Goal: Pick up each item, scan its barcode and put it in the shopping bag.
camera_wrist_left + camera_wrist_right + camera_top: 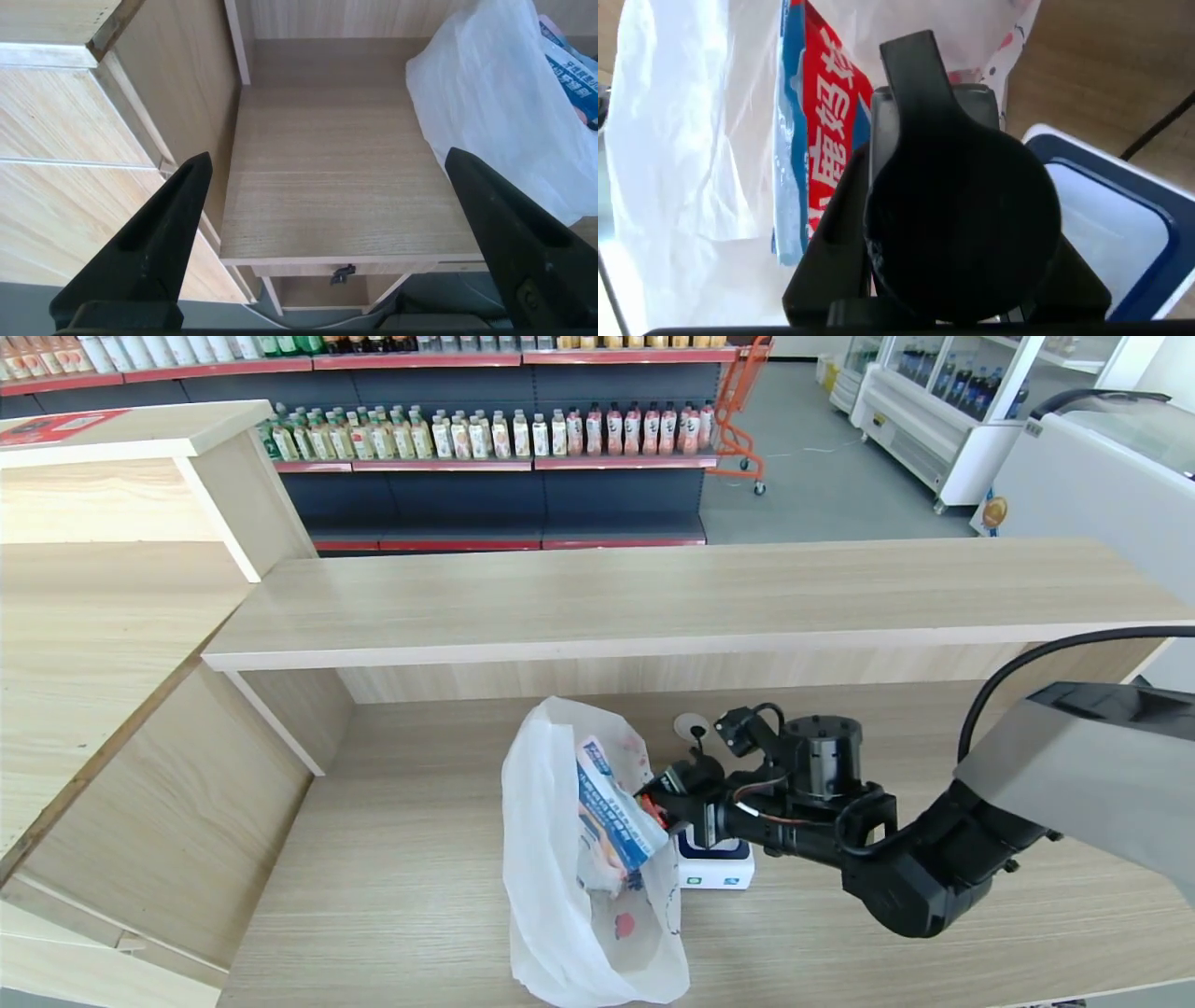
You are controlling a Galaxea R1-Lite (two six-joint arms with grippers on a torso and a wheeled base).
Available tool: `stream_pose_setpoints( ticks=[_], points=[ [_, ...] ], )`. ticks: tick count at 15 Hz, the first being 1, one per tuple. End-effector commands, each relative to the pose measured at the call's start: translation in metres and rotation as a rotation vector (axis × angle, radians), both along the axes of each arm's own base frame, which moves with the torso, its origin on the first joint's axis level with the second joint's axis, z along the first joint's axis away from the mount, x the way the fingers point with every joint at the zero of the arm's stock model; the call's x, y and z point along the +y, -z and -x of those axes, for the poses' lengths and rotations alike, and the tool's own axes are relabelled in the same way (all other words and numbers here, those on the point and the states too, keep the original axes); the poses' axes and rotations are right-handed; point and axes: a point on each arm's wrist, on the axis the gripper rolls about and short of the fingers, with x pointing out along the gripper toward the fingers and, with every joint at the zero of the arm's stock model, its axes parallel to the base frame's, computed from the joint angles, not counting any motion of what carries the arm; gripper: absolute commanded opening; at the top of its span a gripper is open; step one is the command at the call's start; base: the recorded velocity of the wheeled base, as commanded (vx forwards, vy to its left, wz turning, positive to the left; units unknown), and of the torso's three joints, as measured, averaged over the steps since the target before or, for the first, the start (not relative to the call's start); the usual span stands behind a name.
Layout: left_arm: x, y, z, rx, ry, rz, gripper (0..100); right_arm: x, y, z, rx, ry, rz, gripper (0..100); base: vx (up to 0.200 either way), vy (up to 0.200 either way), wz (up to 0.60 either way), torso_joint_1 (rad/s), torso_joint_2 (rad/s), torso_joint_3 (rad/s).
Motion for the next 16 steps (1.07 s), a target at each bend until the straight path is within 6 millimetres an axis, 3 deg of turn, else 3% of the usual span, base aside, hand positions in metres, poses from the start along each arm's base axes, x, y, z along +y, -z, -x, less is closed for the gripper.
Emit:
stream_pose_setpoints(
  ticks=[1,4,7,8,13,16],
  points=[
    [0.0,0.0,0.0,0.0,0.0,0.0,100,0.021,0.019,-0.017,0.027,-0.027,0.014,0,0.0,0.0,0.0,0.0,0.0,0.0],
    [0.0,0.0,0.0,0.001,0.0,0.0,100,0.043,0.017,-0.034,0.02,-0.052,0.019,0,0.0,0.0,0.0,0.0,0.0,0.0],
    [0.0,0.0,0.0,0.0,0.0,0.0,100,0.046,0.033,-0.038,-0.029,-0.089,0.11,0,0.0,0.0,0.0,0.0,0.0,0.0],
    [0.0,0.0,0.0,0.0,0.0,0.0,100,0.046,0.036,-0.037,-0.041,-0.102,0.135,100,0.0,0.0,0.0,0.0,0.0,0.0],
    [0.0,0.0,0.0,0.0,0.0,0.0,100,0.045,0.012,-0.038,-0.017,-0.069,0.039,100,0.0,0.0,0.0,0.0,0.0,0.0],
    [0.0,0.0,0.0,0.0,0.0,0.0,100,0.032,-0.028,-0.027,0.157,0.025,-0.181,100,0.0,0.0,0.0,0.0,0.0,0.0]
  ],
)
